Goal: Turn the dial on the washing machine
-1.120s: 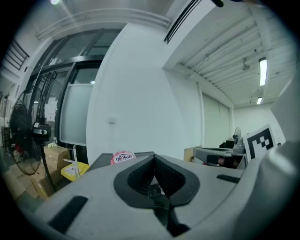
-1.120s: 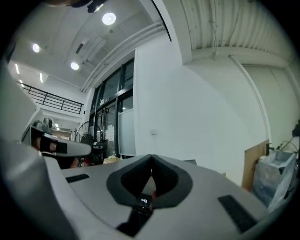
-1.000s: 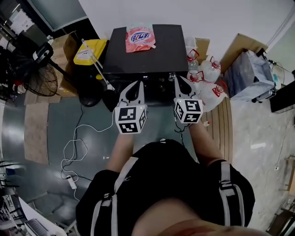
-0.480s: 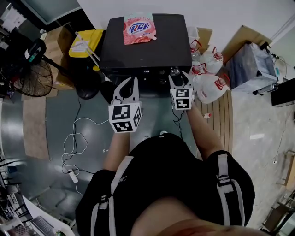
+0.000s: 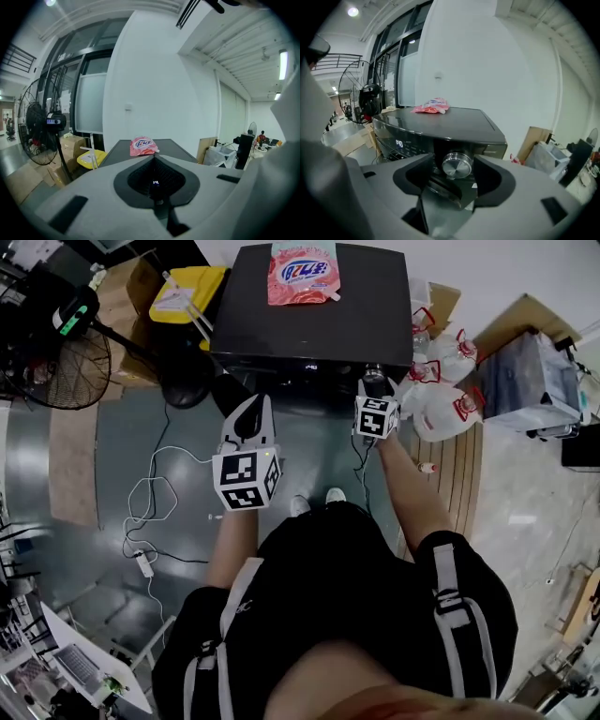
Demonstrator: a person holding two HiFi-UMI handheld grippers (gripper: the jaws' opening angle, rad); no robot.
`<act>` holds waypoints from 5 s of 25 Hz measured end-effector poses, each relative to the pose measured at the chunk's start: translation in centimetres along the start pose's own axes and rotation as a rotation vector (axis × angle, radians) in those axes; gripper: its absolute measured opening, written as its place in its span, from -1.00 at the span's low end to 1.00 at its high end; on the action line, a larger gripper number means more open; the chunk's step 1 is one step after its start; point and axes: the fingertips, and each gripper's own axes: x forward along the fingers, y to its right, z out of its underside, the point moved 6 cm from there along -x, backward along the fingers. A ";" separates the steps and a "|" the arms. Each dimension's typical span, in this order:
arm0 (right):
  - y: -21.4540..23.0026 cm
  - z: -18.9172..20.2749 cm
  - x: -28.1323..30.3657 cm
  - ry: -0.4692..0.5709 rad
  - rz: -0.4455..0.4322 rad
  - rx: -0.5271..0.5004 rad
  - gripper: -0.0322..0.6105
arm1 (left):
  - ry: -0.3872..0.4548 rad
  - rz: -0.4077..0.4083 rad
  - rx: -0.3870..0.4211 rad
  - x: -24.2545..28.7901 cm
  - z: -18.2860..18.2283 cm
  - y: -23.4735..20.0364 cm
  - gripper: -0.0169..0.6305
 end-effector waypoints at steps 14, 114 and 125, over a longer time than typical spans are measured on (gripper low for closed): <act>1.0 2.3 4.9 -0.084 0.016 0.032 -0.13 | -0.019 -0.122 0.017 -1.5 0.5 -2.3 -0.97; 2.1 1.6 3.8 -0.032 -0.040 0.241 -0.15 | -0.005 -0.095 0.021 -2.7 1.5 -2.4 -0.97; -0.6 -6.8 -7.1 0.319 -0.046 0.093 -0.87 | 0.043 -0.007 0.006 -1.3 0.5 -0.9 -0.97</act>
